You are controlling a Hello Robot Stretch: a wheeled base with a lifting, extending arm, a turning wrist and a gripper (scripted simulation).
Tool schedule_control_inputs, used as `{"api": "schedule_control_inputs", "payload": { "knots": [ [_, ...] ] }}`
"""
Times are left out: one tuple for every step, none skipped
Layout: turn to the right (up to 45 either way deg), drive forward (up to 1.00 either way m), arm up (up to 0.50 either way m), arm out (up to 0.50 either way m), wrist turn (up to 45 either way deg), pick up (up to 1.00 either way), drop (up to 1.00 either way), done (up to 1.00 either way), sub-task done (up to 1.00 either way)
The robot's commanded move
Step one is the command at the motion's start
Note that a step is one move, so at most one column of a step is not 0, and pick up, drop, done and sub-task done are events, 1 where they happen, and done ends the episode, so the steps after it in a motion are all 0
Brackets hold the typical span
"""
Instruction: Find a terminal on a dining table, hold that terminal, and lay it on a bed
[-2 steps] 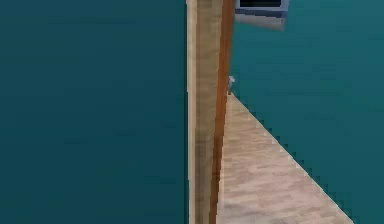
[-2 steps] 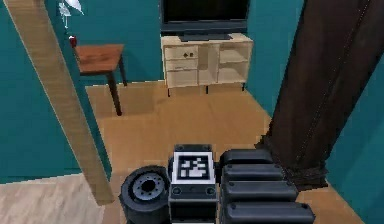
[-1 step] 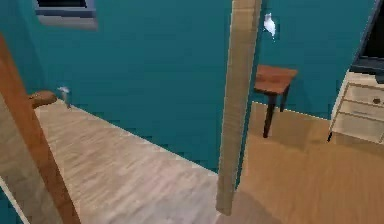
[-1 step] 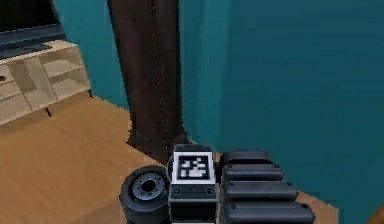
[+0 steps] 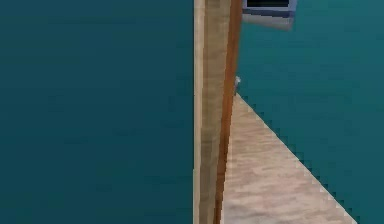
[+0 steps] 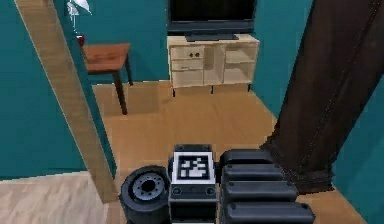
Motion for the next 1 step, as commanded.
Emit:
{"api": "schedule_control_inputs", "payload": {
  "knots": [
    [45.0,0.00,0.00,0.00,0.0,0.00,0.00,0.00,0.00]
  ]
}}
